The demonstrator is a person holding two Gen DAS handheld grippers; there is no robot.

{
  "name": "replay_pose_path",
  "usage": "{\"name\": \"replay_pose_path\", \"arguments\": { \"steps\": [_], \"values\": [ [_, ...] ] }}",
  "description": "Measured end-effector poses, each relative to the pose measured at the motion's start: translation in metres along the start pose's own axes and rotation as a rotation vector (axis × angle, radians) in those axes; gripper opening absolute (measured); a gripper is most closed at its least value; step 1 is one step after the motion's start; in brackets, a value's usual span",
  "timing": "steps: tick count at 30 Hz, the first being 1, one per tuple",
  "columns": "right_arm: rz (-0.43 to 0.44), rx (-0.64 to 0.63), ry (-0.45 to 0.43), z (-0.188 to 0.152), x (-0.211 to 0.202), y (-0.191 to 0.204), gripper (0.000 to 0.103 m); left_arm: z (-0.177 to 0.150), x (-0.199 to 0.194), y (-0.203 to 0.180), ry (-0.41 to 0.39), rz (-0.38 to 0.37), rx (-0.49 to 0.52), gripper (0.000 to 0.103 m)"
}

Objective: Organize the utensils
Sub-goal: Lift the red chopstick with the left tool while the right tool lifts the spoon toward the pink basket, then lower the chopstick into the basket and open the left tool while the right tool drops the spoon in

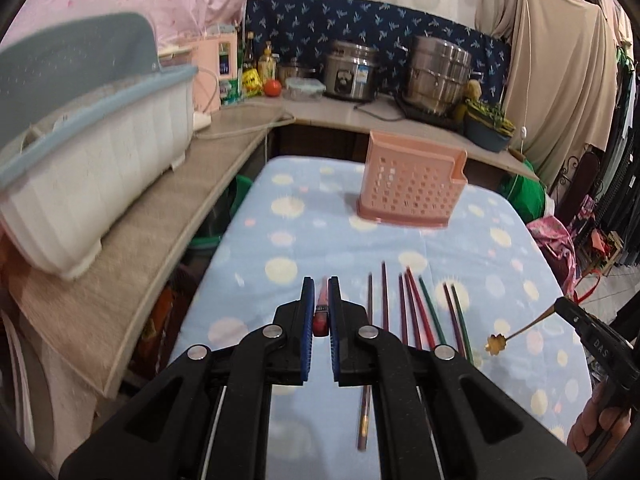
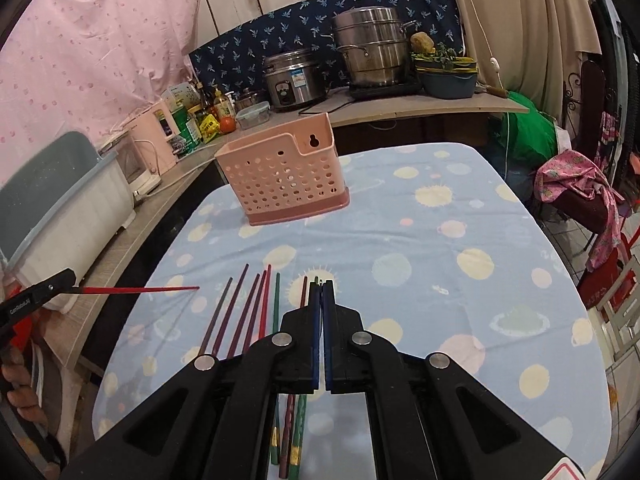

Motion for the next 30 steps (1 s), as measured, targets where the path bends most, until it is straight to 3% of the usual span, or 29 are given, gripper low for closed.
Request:
{"name": "replay_pose_path", "arguments": {
  "steps": [11, 17, 25, 30],
  "values": [
    [0.026, -0.042, -0.094, 0.114, 0.034, -0.004, 0.002, 0.121, 0.013, -0.018, -0.132, -0.003, -0.032, 0.006],
    [0.047, -0.031, -0.140, 0.168, 0.060, -0.010, 0.002, 0.196, -0.003, -0.036, -0.269, -0.025, -0.066, 0.006],
    [0.052, 0.003, -0.149, 0.214, 0.107, -0.027, 0.002, 0.279, -0.009, -0.069, -0.447, -0.055, -0.130, 0.006],
    [0.036, -0.019, -0.125, 0.224, 0.134, -0.032, 0.002, 0.302, 0.022, -0.095, -0.430, -0.077, -0.134, 0.006]
  ]
}}
Point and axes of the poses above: each gripper's, at about its wrist camera, not at the fingertips, and x roughly the way its jaws point, y to its left, z to its top, the point moved 8 cm from there along x, roughly the way its jaws point, and after that the axes turned 15 degrees about z, right-handed, at the moved point
